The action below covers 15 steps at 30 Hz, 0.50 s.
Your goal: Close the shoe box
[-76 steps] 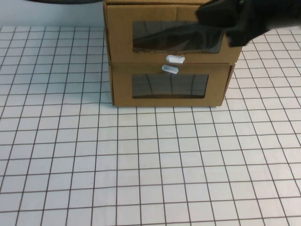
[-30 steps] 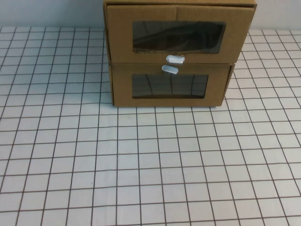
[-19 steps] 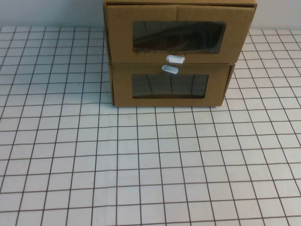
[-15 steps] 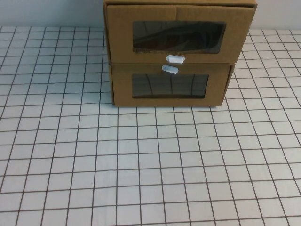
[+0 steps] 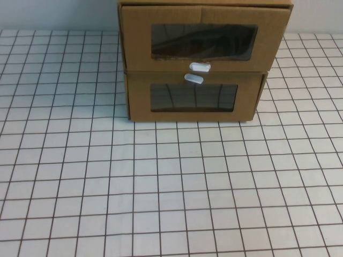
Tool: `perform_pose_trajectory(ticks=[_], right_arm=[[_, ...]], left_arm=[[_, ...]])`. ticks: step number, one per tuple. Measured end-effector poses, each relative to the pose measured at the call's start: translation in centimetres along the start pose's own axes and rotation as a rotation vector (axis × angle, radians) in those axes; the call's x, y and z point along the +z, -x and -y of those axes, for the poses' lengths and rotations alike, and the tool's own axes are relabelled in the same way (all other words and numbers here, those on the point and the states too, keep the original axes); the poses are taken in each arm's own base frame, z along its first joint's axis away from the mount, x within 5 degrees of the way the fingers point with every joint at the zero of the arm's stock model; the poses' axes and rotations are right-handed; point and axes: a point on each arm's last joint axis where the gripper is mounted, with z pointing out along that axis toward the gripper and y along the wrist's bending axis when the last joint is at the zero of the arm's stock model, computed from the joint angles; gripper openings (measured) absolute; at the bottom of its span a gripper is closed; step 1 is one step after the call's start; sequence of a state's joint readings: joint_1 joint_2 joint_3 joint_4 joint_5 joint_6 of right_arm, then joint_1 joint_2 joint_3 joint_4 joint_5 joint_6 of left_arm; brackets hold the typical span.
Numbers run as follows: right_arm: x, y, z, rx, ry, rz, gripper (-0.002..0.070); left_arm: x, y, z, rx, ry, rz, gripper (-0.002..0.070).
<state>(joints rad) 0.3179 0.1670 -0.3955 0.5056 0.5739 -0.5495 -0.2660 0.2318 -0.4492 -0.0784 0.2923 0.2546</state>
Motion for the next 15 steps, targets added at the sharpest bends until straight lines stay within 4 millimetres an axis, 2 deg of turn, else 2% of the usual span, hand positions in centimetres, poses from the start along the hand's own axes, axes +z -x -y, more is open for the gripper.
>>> perform_pose_trajectory(ticks=[8, 15], right_arm=[[0.0, -0.8, -0.4, 0.0, 0.044, -0.077, -0.0014], [-0.1, -1.3, -0.7, -0.002, 0.078, -0.136, -0.0014]], left_arm=[[-0.5, -9.0, 1.1, 0.025, 0.057, -0.129, -0.0005], [-0.6, -14.2, 1.6, -0.043, 0.13, -0.263, -0.0005]])
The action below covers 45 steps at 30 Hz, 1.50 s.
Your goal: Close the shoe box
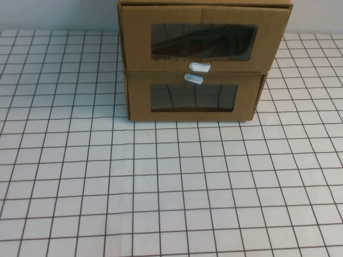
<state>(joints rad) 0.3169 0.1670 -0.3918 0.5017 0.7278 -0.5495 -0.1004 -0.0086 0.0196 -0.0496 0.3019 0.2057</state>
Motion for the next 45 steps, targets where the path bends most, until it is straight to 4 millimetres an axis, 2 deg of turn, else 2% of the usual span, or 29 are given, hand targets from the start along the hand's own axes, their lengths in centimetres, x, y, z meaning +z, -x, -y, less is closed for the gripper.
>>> perform_pose_trajectory(ticks=[5, 45], right_arm=[[0.0, -0.22, -0.13, 0.0, 0.014, -0.024, -0.0014], [-0.01, -0.29, -0.16, -0.002, 0.017, -0.032, -0.0014]], left_arm=[[0.03, -0.89, 0.14, -0.017, -0.007, -0.083, -0.0005], [0.02, -0.87, 0.15, -0.022, -0.008, -0.08, -0.0005]])
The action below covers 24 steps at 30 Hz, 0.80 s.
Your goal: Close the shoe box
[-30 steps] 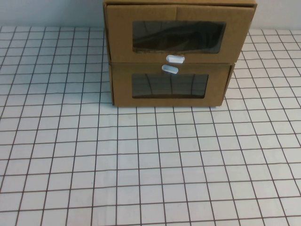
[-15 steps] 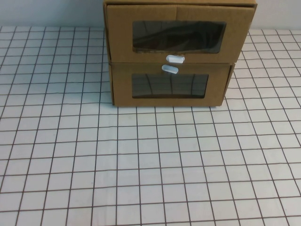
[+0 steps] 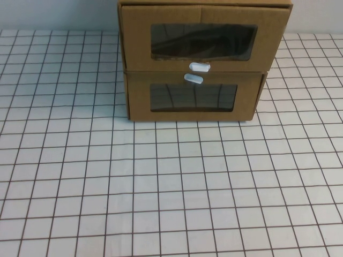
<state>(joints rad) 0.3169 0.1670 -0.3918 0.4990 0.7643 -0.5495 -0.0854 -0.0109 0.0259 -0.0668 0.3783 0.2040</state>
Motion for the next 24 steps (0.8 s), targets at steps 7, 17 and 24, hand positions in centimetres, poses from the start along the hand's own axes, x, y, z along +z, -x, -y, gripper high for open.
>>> perform_pose_trajectory(ticks=[7, 17, 24], right_arm=[[0.3, 0.5, 1.0, 0.022, -0.124, 0.096, -0.0014], [1.4, -4.2, 2.4, 0.003, -0.407, 0.136, -0.0014], [2.7, -7.3, 2.8, 0.006, -0.437, 0.055, -0.0014]], left_arm=[[0.0, 0.0, 0.0, 0.0, 0.0, 0.0, -0.0005], [0.0, 0.0, 0.0, -0.002, -0.001, 0.0, -0.0005], [0.0, 0.0, 0.0, -0.002, -0.001, 0.001, -0.0005]])
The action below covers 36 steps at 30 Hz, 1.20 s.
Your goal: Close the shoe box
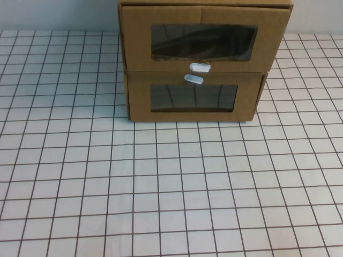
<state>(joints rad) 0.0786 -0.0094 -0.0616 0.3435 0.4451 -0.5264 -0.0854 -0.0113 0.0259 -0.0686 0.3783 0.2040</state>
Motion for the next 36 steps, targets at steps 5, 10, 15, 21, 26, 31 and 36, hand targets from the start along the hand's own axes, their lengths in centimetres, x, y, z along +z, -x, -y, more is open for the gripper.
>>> perform_pose_trajectory(ticks=[5, 10, 15, 21, 26, 31, 36], right_arm=[[0.5, -1.4, 0.1, 0.08, -0.03, -0.052, -0.0014], [0.8, -2.4, 0.5, 0.192, -0.097, -0.074, -0.0014], [0.8, -2.4, 0.9, 0.227, -0.153, -0.044, -0.0014], [0.9, -2.4, 1.0, 0.238, -0.17, -0.038, -0.0014], [0.9, -2.4, 1.0, 0.237, -0.171, -0.039, -0.0014], [0.9, -2.4, 1.0, 0.237, -0.171, -0.036, -0.0014], [0.9, -2.4, 1.0, 0.236, -0.172, -0.035, -0.0014]], left_arm=[[0.0, 0.0, 0.0, 0.0, 0.0, -0.001, -0.0005], [0.0, 0.0, 0.0, 0.0, 0.0, -0.001, -0.0005], [0.0, 0.0, 0.0, 0.0, 0.0, -0.001, -0.0005], [0.0, 0.0, 0.0, 0.0, 0.0, -0.002, -0.0005], [0.0, 0.0, 0.0, 0.0, 0.0, -0.002, -0.0006], [0.0, 0.0, 0.0, -0.002, -0.001, -0.002, -0.0005], [0.0, 0.0, 0.0, -0.002, -0.001, -0.002, -0.0005]])
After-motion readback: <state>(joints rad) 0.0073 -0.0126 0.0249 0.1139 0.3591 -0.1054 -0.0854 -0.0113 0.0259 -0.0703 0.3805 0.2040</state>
